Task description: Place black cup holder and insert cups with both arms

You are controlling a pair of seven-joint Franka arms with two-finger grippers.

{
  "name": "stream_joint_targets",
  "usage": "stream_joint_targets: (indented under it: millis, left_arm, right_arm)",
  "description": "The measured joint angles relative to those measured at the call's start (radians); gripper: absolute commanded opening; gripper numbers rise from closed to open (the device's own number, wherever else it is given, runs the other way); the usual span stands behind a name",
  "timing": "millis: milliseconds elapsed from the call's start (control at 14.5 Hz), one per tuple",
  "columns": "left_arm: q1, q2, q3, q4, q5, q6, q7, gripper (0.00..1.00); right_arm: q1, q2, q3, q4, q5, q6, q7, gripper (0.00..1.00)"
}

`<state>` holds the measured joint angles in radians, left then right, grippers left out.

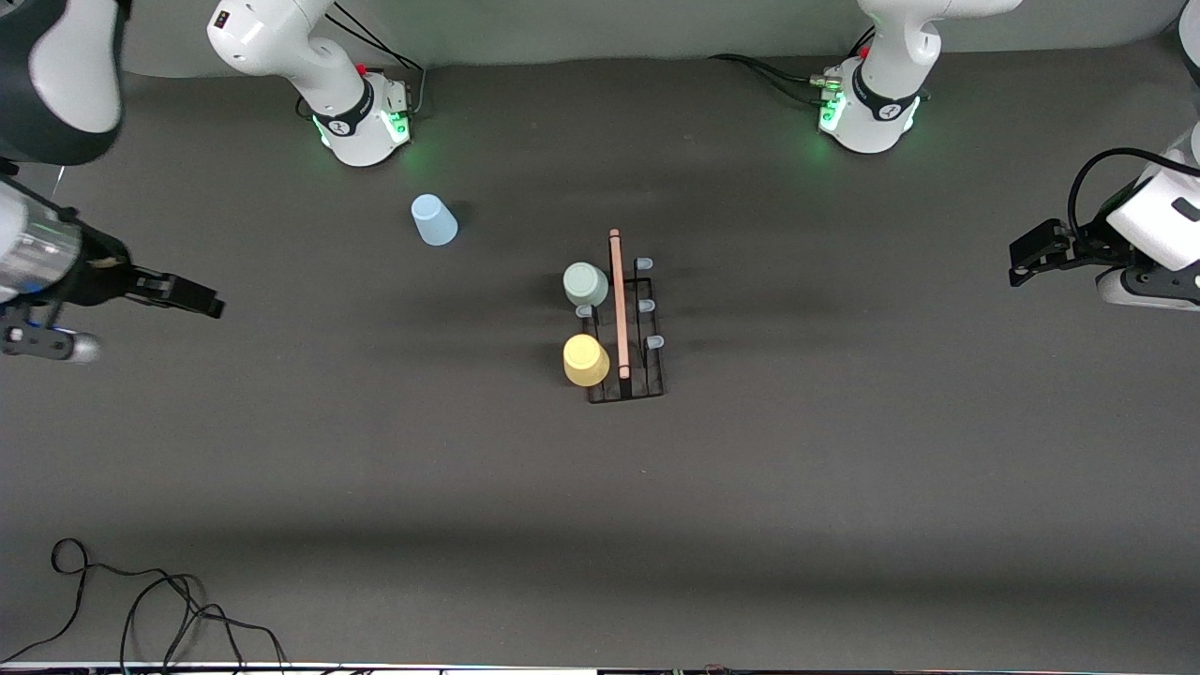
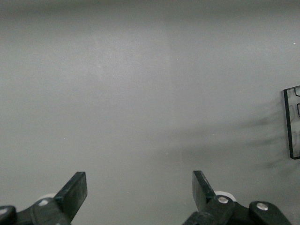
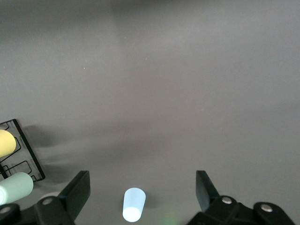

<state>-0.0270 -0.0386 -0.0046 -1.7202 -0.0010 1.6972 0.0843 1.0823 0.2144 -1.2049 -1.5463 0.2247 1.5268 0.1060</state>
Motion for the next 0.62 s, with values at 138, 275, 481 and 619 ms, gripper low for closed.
stream_joint_targets:
  millis: [138, 275, 481, 619]
  left_arm:
    - [0.0, 0.0, 0.0, 0.0, 0.0, 0.0, 0.0, 1.0]
    - [0.0, 0.0, 0.0, 0.0, 0.0, 0.0, 0.0, 1.0]
    - [0.0, 0.0, 0.0, 0.0, 0.0, 0.0, 0.0, 1.0]
    - [0.0, 0.0, 0.0, 0.0, 0.0, -0.001, 0.0, 1.0]
  right_arm:
    - [0.0, -0.001, -0.014, 0.016, -0.001, 0.001, -0.019, 1.0]
    - [-0.004, -0.001, -0.025, 0.018, -0.001, 0.001, -0.03, 1.0]
    - [-0.01, -0.001, -0.03, 0.018, -0.001, 0.0, -0.036, 1.0]
    - [-0.01, -0.001, -0.03, 0.018, -0.001, 0.0, -0.036, 1.0]
